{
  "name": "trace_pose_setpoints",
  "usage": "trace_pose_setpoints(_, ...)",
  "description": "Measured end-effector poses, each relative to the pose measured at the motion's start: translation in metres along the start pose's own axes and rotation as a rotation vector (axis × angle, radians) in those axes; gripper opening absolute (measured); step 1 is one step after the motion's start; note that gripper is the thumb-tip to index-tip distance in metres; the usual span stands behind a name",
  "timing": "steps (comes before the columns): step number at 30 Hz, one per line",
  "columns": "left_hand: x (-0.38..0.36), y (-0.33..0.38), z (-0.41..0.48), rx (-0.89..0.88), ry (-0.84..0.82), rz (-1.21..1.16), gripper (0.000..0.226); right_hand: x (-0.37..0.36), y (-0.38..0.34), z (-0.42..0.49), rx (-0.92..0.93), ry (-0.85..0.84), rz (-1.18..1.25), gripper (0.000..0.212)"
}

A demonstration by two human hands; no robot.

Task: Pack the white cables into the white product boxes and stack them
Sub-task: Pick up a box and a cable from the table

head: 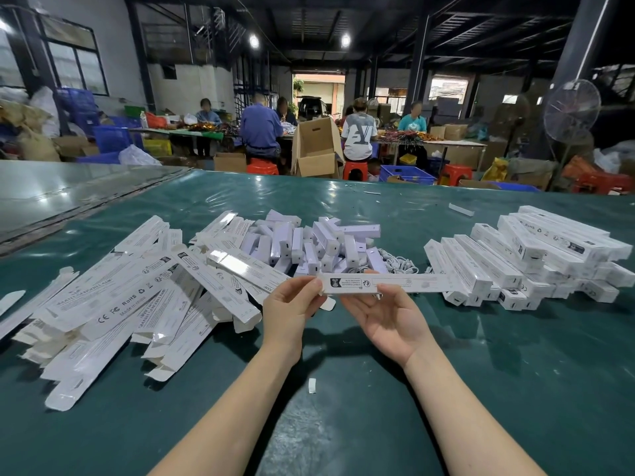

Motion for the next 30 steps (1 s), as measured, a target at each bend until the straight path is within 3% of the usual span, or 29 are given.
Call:
trace_pose_setpoints(6,-0.0016,0.001,-0.0006,-0.001,-0.015,-0.015,0.025,0.0004,-0.0003,-0.0001,0.007,0.002,0.026,0.073)
trace_pose_setpoints(11,-0.0021,0.0011,-0.0001,0.0,-0.03,-0.018,0.021,0.0005,-0.0009,0.0,0.005,-0.019,0.036,0.055)
trace_pose_setpoints(30,-0.0018,0.0012,0.0016,0.036,-0.075,-0.018,0.02,0.003,-0.0013,0.0001,0.035,0.014,-0.002,0.058)
Point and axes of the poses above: each hand's wrist, its own z-axis towards the middle knuckle, its own x-axis out of the back of the hand, y = z × x, the point moved 6 cm from there along z, towards the middle knuckle, and after that the axes turned 15 degrees about -y, right-handed, at the moved point
